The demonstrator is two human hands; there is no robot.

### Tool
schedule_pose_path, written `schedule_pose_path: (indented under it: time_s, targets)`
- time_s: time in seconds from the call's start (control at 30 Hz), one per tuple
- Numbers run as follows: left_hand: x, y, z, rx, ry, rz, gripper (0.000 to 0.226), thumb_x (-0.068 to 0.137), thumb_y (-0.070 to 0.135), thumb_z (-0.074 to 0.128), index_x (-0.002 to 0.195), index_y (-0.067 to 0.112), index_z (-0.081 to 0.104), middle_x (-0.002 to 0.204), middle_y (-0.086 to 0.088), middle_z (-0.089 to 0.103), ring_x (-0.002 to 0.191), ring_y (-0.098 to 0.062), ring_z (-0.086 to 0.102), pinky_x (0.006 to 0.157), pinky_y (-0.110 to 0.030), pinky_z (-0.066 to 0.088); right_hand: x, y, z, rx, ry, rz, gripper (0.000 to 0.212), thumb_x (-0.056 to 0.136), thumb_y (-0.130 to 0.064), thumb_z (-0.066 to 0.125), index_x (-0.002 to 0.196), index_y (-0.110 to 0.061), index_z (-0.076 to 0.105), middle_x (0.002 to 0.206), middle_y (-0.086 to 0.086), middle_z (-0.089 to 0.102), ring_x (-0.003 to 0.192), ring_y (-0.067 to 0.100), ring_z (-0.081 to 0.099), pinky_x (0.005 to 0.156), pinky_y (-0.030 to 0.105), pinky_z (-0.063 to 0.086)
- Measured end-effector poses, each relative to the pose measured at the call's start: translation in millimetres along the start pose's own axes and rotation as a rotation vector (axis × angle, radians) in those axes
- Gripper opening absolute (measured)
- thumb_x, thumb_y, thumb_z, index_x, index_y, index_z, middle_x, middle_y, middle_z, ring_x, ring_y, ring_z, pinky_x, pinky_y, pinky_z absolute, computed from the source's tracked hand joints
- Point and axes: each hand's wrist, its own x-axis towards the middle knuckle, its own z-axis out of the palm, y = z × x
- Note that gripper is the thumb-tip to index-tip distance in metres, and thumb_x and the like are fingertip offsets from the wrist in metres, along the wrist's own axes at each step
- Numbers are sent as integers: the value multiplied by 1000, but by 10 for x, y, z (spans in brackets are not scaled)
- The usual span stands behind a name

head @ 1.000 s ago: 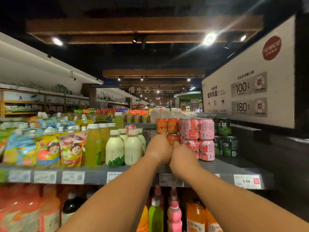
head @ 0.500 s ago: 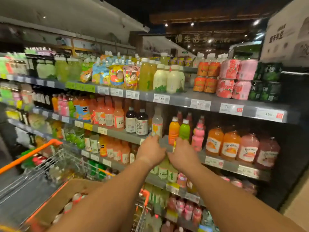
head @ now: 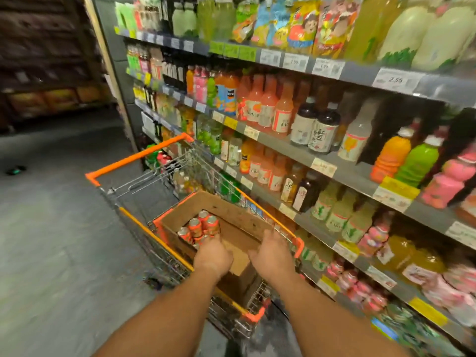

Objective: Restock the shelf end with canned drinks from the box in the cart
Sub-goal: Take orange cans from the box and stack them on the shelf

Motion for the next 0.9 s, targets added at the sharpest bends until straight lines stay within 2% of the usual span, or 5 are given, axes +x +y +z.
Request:
schedule_pose_path:
  time_s: [0.37, 0.53, 0.67, 0.83, 0.9]
  targets:
    - [904, -415, 108, -160, -42, -157, 49, 87, 31, 58, 134, 18, 51, 130, -7, 56, 119, -30, 55, 101, -40, 46, 987, -346, 800, 4, -214, -110, 57, 88, -43, 61, 134, -16, 41, 127, 6, 49, 118, 26, 49, 98, 40, 47]
    - [1440, -494, 361, -277, -27, -363, 47, 88, 27, 63, 133, 17, 52, 130, -8, 54, 121, -29, 54, 104, -35, 44, 1686, -269, 1209, -35, -225, -225, 55, 86, -38, 67, 130, -11, 46, 116, 6, 56, 106, 20, 56, 88, 27, 47]
    - [1962, -571, 653, -309, -36, -513, 45, 87, 32, 63, 129, 17, 55, 125, -7, 57, 117, -27, 55, 103, -35, 45, 2361, -164, 1597, 41, -402, -175, 55, 92, -34, 55, 140, -14, 38, 135, 9, 49, 126, 28, 46, 100, 37, 39]
    - [2725, -847, 1139, -258, -45, -603, 40, 90, 30, 54, 128, 16, 57, 129, -8, 59, 122, -28, 53, 107, -31, 37, 3253, -98, 2285, -177, -519, -347, 61, 100, -38, 40, 151, -9, 22, 153, 10, 33, 138, 21, 35, 110, 29, 23]
    - [2971, -983, 1342, -226, -77, -640, 40, 91, 31, 53, 128, 15, 57, 131, -10, 57, 123, -29, 51, 106, -32, 35, 3493, -146, 2538, -101, -584, -247, 60, 96, -36, 50, 147, -9, 31, 146, 14, 43, 132, 24, 43, 106, 29, 30]
